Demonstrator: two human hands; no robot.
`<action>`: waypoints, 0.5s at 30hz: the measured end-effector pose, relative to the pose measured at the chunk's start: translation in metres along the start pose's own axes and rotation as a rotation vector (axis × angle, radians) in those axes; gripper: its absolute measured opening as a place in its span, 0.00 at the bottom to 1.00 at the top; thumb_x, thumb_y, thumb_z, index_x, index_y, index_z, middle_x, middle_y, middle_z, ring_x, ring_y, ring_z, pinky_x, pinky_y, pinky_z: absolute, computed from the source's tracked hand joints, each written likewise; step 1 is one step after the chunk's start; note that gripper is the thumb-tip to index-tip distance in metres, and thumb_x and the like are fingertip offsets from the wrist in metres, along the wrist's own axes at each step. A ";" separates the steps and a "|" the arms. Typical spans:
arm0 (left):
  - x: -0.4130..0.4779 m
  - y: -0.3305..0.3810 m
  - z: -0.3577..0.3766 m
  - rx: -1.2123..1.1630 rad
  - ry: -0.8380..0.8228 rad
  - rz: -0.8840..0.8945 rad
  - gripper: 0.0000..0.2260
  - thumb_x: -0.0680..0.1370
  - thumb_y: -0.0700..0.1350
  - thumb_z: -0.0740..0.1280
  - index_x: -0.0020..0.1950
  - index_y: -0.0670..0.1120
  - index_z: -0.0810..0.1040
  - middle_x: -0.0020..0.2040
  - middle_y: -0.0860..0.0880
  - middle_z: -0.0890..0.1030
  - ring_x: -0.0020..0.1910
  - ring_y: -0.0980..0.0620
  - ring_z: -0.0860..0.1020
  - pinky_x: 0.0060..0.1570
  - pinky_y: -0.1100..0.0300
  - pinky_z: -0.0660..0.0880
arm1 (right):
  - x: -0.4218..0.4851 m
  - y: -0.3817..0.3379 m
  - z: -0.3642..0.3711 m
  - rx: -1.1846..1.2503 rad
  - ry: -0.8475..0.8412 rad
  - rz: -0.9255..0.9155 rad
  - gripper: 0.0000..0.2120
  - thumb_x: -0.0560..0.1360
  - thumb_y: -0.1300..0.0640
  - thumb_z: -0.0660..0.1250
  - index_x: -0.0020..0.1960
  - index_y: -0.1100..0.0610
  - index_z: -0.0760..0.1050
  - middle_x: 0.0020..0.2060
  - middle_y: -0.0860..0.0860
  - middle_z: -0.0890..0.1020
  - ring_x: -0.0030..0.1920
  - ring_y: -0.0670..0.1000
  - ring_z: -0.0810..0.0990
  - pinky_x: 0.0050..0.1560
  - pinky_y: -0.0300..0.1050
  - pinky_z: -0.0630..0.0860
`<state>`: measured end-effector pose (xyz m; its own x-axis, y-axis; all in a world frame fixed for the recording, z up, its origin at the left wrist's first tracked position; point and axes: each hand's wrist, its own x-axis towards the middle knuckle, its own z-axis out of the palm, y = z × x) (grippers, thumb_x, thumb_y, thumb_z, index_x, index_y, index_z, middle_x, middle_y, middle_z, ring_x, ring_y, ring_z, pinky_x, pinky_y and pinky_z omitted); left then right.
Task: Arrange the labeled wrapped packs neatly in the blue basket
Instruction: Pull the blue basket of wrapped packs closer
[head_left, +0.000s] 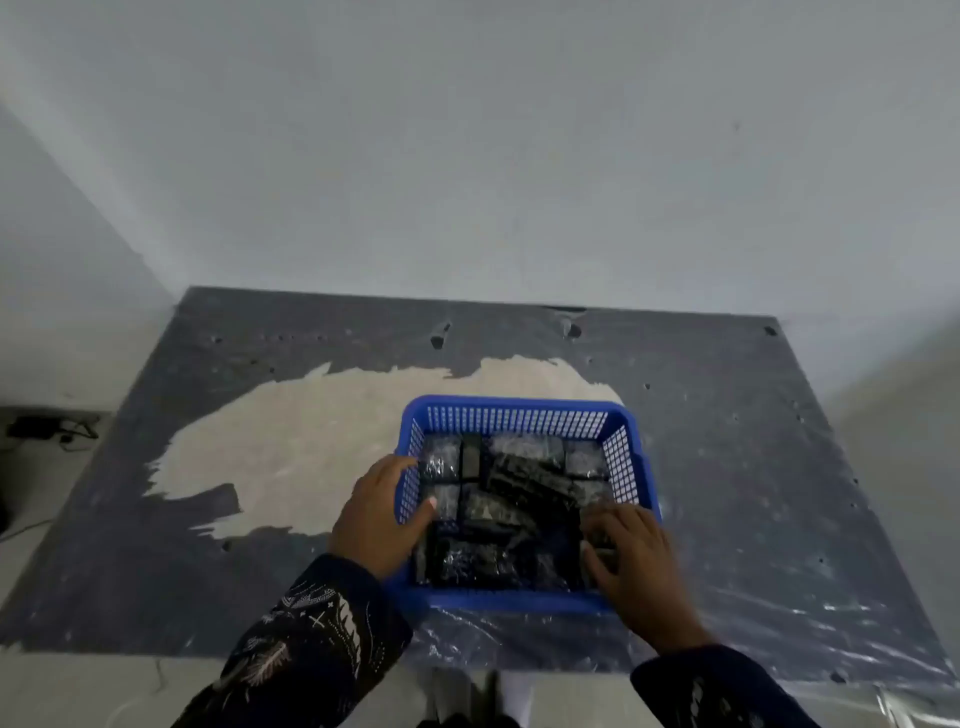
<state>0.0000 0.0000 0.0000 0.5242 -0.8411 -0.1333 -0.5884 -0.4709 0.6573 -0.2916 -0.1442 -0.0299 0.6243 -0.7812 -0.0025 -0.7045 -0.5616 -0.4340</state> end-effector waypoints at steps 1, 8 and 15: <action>-0.001 -0.004 0.008 0.021 0.019 -0.005 0.26 0.77 0.54 0.66 0.73 0.50 0.65 0.74 0.52 0.63 0.72 0.50 0.64 0.69 0.56 0.63 | -0.001 0.003 0.003 -0.019 -0.001 -0.032 0.11 0.75 0.43 0.64 0.54 0.46 0.78 0.57 0.43 0.77 0.60 0.51 0.74 0.59 0.49 0.72; -0.002 -0.012 0.043 0.017 0.170 -0.012 0.33 0.80 0.48 0.61 0.79 0.48 0.45 0.80 0.50 0.47 0.78 0.52 0.51 0.73 0.58 0.54 | 0.014 0.003 0.005 -0.087 0.238 0.004 0.10 0.74 0.53 0.70 0.55 0.51 0.81 0.64 0.51 0.76 0.68 0.58 0.72 0.68 0.56 0.65; 0.000 -0.024 0.052 -0.008 0.234 0.001 0.30 0.81 0.41 0.58 0.79 0.50 0.47 0.77 0.49 0.59 0.60 0.42 0.75 0.52 0.52 0.74 | 0.022 0.023 0.018 0.097 0.247 0.130 0.35 0.77 0.60 0.70 0.79 0.54 0.58 0.80 0.50 0.57 0.76 0.56 0.64 0.69 0.54 0.69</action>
<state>-0.0177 -0.0027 -0.0550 0.6525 -0.7566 0.0425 -0.5848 -0.4670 0.6632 -0.2877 -0.1693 -0.0557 0.4214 -0.8944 0.1503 -0.7305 -0.4329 -0.5282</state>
